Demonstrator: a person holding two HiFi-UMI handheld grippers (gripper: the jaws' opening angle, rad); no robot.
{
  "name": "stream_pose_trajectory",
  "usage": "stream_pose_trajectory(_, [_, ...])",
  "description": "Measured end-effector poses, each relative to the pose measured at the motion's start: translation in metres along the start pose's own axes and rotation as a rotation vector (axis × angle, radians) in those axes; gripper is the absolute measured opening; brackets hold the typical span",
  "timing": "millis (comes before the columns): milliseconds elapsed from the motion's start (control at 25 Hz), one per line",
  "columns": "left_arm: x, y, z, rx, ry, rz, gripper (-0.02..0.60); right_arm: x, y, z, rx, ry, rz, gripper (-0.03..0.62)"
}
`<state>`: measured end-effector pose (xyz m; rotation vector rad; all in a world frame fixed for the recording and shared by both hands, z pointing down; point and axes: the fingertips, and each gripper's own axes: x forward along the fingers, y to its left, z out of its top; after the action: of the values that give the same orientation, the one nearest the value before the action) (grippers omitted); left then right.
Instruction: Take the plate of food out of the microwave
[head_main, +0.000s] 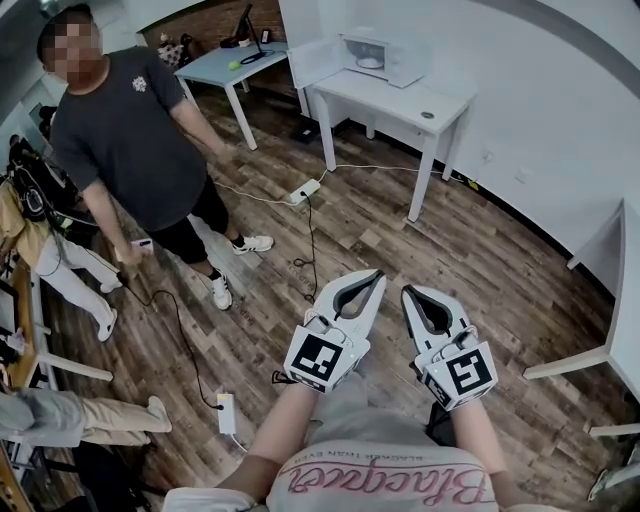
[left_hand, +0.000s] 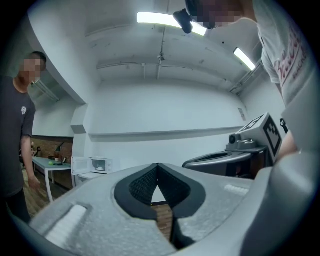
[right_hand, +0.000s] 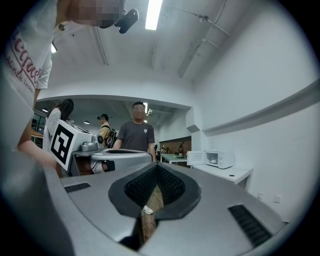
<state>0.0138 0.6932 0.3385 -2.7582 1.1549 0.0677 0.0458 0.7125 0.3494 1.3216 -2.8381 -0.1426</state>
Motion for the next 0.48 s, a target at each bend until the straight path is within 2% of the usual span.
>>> stream_pose_trajectory(200, [0.017, 0.038, -0.009, -0.071, -0.014, 0.012, 0.005, 0.034, -0.012, -0.003, -0.008, 0.021, 0.002, 0.006])
stream_pose_trajectory(480, [0.042, 0.088, -0.013, -0.064, -0.020, 0.034, 0.005, 0.087, -0.030, -0.003, -0.024, 0.032, 0.019, 0.006])
